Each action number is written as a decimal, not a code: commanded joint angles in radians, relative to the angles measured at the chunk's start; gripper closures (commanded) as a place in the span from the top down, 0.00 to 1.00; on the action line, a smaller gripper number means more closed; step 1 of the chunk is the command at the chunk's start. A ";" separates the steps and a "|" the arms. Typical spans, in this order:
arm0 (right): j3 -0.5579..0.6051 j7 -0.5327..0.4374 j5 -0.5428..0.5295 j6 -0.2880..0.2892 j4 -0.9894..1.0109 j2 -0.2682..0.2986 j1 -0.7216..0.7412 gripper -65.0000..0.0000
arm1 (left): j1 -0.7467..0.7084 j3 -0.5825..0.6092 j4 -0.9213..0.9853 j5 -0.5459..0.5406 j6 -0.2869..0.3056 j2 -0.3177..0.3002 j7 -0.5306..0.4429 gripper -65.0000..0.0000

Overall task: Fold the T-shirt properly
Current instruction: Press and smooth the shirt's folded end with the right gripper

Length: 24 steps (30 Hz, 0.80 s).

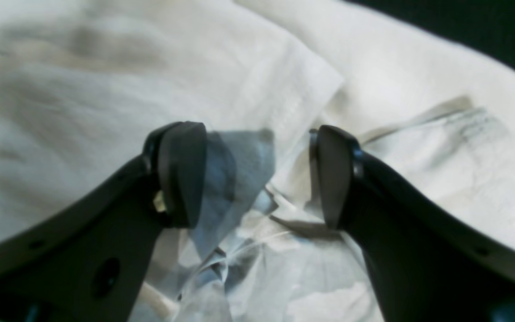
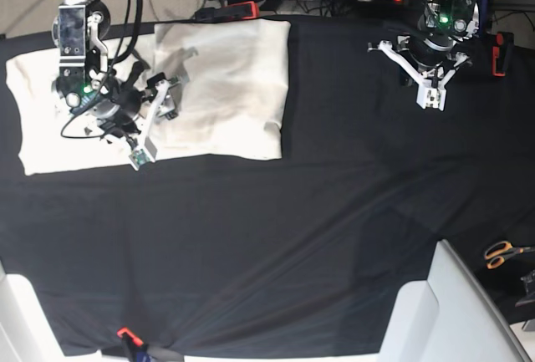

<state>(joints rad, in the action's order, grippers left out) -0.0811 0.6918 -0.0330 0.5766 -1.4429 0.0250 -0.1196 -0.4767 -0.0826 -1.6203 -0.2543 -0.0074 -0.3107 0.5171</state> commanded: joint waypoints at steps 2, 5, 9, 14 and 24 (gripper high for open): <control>-0.001 -0.017 -0.009 0.004 -0.012 0.003 0.022 0.49 | -0.003 -0.006 -0.013 0.005 -0.004 -0.011 -0.015 0.00; 0.002 -0.016 -0.009 0.004 -0.012 0.003 0.025 0.33 | -0.003 -0.006 -0.013 0.005 -0.004 -0.011 -0.015 0.00; -0.003 -0.014 -0.009 0.004 -0.012 0.003 0.038 0.00 | -0.003 -0.006 -0.011 0.005 -0.004 -0.011 -0.015 0.00; -0.003 -0.014 -0.009 0.004 -0.014 0.005 0.051 0.01 | 0.002 -0.006 0.018 0.005 -0.004 -0.011 -0.015 0.00; -0.001 0.013 -0.005 0.004 -0.012 0.013 0.103 0.01 | 0.000 -0.006 0.038 0.005 -0.004 -0.011 -0.015 0.00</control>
<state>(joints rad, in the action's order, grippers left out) -0.0811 0.7242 -0.0296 0.5838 -1.4384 0.0326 -0.0391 -0.4744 -0.0830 -1.5700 -0.2535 -0.0078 -0.3111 0.5171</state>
